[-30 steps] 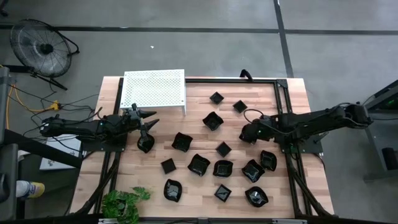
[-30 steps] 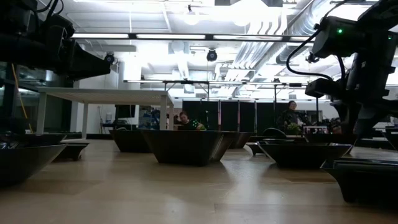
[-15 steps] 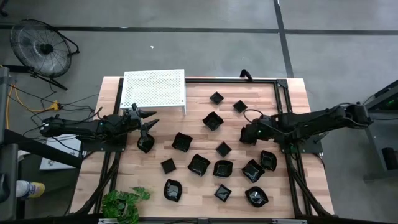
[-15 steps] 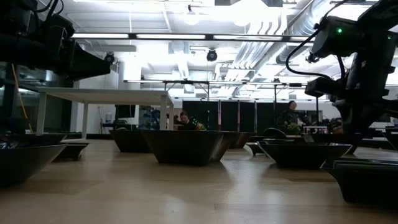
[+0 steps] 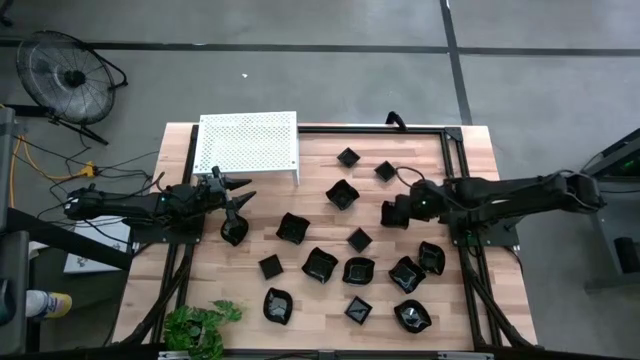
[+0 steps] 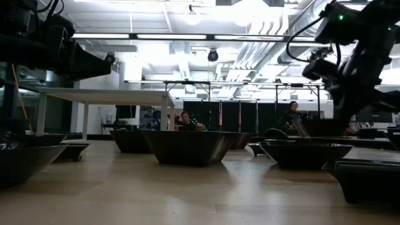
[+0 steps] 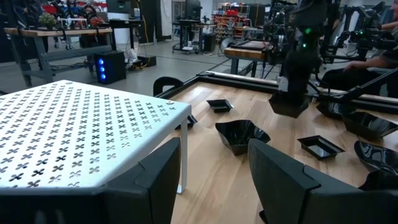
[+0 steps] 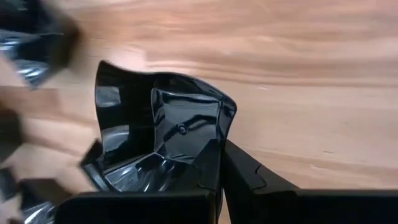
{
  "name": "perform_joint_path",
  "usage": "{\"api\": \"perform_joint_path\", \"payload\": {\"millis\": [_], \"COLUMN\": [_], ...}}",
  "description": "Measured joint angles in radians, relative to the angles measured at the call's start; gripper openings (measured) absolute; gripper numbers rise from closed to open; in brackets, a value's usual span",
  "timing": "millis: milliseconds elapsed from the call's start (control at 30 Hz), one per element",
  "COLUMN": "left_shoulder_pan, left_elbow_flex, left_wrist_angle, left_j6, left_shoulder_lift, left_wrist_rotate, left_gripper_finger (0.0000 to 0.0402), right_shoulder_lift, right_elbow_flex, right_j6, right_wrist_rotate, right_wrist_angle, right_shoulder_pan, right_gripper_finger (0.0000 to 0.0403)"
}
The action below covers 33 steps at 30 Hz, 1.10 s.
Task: Pick & Place Mini shaped plates
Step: Put the black distorted square plate on the shelf
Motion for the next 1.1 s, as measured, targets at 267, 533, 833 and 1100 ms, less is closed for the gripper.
{"api": "perform_joint_path", "payload": {"millis": [267,533,833,1100], "left_shoulder_pan": [0.000,0.000,0.000,0.000], "left_elbow_flex": [0.000,0.000,0.000,0.000], "left_wrist_angle": [0.000,0.000,0.000,0.000], "left_j6": [0.000,0.000,0.000,0.000], "left_shoulder_lift": [0.000,0.000,0.000,0.000], "left_wrist_rotate": [0.000,0.000,0.000,-0.001], "left_gripper_finger": [0.0186,0.0186,0.0186,0.0186], "right_shoulder_lift": [-0.100,-0.043,0.220,0.552], "right_elbow_flex": [0.059,0.209,0.517,0.871], "right_j6": [-0.195,-0.453,-0.659,-0.717], "right_wrist_rotate": [-0.051,-0.175,-0.220,-0.254], "right_wrist_angle": [0.001,-0.026,-0.094,-0.101], "right_shoulder_pan": [-0.094,-0.229,-0.344,-0.410], "right_gripper_finger": [0.0001,0.0001,0.0002,0.0001]}}
